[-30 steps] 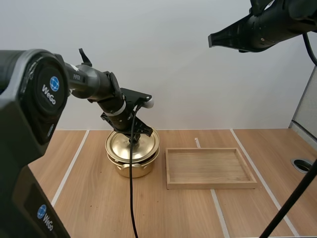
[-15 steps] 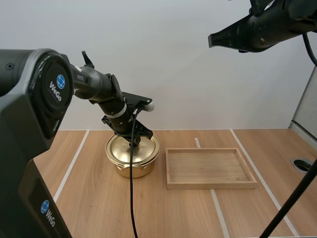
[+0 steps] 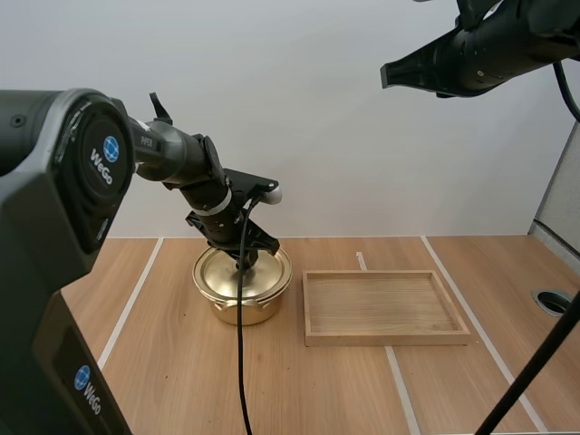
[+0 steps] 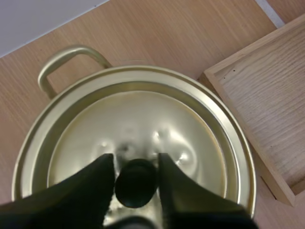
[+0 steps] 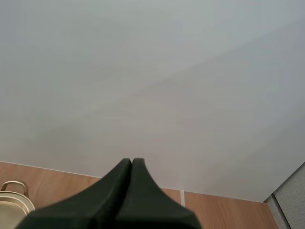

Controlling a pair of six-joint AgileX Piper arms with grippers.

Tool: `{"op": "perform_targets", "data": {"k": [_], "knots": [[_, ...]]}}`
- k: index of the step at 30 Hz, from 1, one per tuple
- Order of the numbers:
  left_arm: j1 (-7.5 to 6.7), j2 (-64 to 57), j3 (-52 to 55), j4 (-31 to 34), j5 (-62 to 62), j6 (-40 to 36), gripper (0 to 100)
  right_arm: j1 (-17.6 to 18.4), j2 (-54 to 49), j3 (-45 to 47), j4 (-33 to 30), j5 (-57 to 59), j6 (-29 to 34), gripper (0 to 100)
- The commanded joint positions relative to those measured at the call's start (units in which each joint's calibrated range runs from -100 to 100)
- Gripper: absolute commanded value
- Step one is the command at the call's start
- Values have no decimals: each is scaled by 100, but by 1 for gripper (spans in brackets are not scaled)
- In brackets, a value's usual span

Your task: Open the pot, put the grape inside, and close it

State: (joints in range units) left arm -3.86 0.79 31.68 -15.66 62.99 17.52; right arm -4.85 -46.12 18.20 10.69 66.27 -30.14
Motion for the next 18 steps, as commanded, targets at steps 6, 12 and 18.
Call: {"op": "perform_targets", "data": {"k": [6,12,18], "knots": [[-18,-16,-61,5,62,-27,100,-24,-78,8,15,-27,-2,0],[-18,-142,-436,52,372,-106,100,-24,-78,8,15,33,-2,0],[-18,-543,-1183,299,1019,-258,100,-24,-78,8,15,53,-2,0]]}}
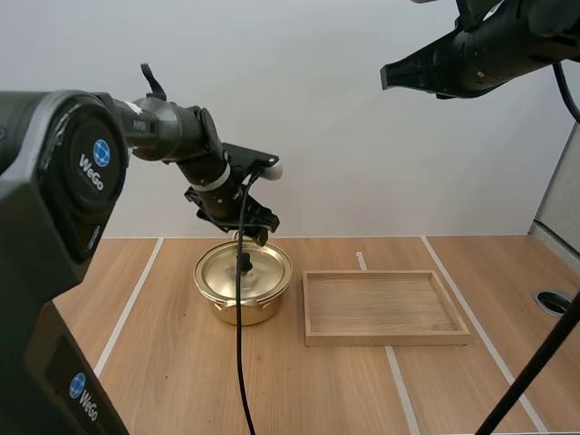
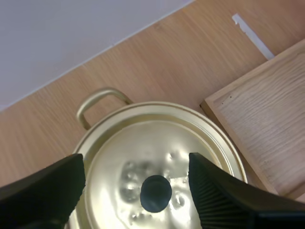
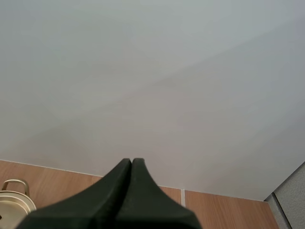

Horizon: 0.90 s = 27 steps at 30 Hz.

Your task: Open the pot, put the grape inside, and close it

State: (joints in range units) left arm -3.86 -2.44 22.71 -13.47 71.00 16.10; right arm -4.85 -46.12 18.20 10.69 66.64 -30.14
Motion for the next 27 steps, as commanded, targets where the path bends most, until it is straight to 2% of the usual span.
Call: {"op": "perform_targets", "data": {"k": [1,13,15,18,23,27], "knots": [[-18,-314,-432,113,277,-139,100,-24,-78,8,15,16,-2,0],[-18,-1591,-1856,312,466,-371,99,-24,-78,8,73,56,-2,0],[-18,-1819,-1999,323,466,-418,87,-24,-78,8,102,74,-2,0],[-18,-2119,-2168,323,466,-522,58,-24,-78,8,112,70,-2,0],[-18,-2585,-2225,349,394,-525,0,-24,-78,8,151,98,-2,0],[-18,-2889,-2225,349,394,-513,0,-24,-78,8,374,134,-2,0]]}}
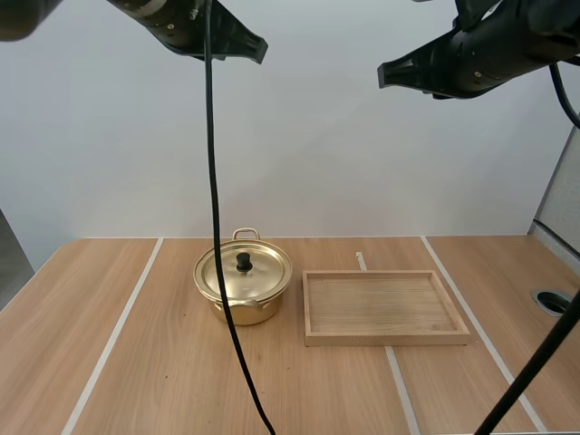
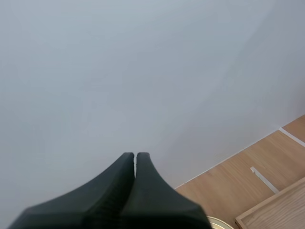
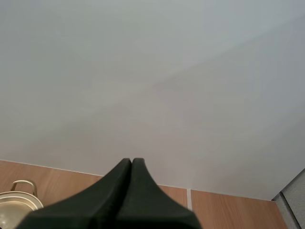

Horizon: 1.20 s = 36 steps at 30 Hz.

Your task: Open the pot, put the grape inside, and close it

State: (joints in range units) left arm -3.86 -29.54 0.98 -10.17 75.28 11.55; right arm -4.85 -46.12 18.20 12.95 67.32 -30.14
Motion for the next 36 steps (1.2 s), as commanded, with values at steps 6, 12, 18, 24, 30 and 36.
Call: {"op": "perform_targets", "data": {"k": [6,12,18,24,30,36], "knots": [[-18,-699,-53,19,314,-99,0,-24,-78,8,711,350,13,0],[-18,-1162,-53,52,626,-823,0,-24,-78,8,1261,925,13,0],[-18,-1976,946,1146,-781,-2105,0,-24,-487,509,1283,508,0,0],[-18,-2909,2401,1537,-1929,-2459,0,-24,-1290,1672,1283,-297,-140,0],[-18,-3711,3610,1549,-2026,-2555,0,-24,-1951,2702,1283,-408,-412,0],[-18,-4639,4762,1549,-2166,-2555,0,-24,-2667,3394,1283,-408,-558,0]]}}
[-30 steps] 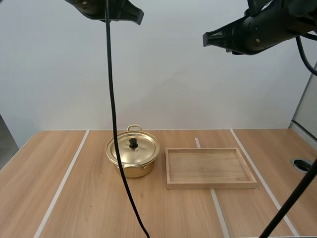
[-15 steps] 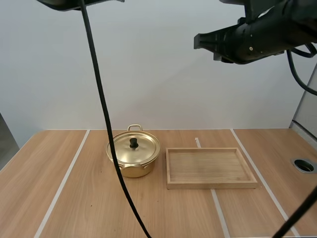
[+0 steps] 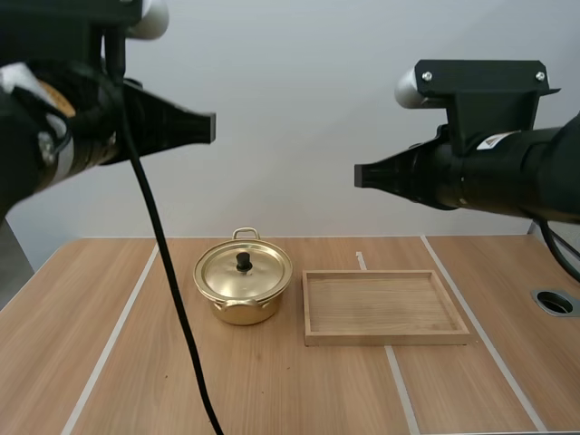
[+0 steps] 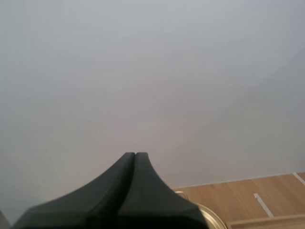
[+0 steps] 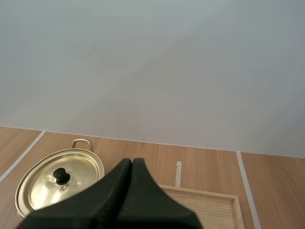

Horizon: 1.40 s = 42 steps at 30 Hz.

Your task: Open the pot, put the grape inside, and close it

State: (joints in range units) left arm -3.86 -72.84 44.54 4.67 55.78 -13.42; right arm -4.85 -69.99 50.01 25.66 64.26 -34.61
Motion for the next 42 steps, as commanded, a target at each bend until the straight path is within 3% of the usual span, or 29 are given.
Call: {"op": "perform_targets", "data": {"k": [1,7,12,19,25,38,42], "knots": [[-18,-485,640,65,-318,-77,0,-24,-402,334,11,-103,-147,0],[-18,-1340,1912,115,-788,-142,0,-24,-981,1064,11,-103,-273,0],[-18,-1608,2824,393,-1445,-142,0,-24,-1219,1785,11,-181,-737,0],[-18,-1613,4438,475,-3915,-167,0,-24,-1245,2840,11,-1834,-1015,0],[-18,-1613,5546,475,-5490,-167,0,-24,-1245,3519,11,-2210,-1028,0],[-18,-1613,5546,438,-3445,-301,0,-24,-1245,4101,11,-2564,-1052,0],[-18,-1613,5546,438,-3445,-236,0,-24,-1245,4147,-32,-2582,-1052,0]]}}
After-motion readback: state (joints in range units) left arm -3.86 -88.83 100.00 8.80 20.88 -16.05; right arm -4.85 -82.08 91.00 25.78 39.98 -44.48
